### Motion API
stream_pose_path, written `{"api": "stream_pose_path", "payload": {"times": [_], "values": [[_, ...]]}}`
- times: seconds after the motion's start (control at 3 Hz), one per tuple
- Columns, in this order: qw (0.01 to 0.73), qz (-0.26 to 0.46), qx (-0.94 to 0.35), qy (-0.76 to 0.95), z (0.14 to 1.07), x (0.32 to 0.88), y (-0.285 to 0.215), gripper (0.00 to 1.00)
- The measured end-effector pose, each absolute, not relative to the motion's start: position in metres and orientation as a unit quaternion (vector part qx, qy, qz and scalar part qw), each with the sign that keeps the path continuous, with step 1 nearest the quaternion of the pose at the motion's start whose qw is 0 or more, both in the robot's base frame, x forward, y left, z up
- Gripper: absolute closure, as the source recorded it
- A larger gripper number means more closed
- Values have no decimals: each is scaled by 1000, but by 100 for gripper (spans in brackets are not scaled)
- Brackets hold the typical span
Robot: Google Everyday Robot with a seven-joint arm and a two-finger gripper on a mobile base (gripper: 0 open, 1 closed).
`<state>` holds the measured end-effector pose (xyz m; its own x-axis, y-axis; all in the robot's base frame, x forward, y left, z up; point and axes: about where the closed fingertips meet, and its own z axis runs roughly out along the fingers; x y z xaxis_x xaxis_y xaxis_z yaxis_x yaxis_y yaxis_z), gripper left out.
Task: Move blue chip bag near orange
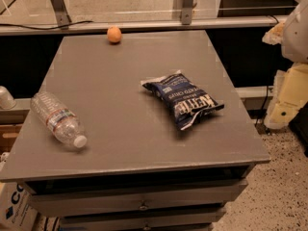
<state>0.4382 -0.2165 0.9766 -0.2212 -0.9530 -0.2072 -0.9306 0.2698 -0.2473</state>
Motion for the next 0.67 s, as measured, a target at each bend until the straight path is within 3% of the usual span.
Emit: {"api": "stream_pose_path", "payload": {"times": [0.67], "values": [[166, -44, -610, 773, 986, 441, -214, 0]]}}
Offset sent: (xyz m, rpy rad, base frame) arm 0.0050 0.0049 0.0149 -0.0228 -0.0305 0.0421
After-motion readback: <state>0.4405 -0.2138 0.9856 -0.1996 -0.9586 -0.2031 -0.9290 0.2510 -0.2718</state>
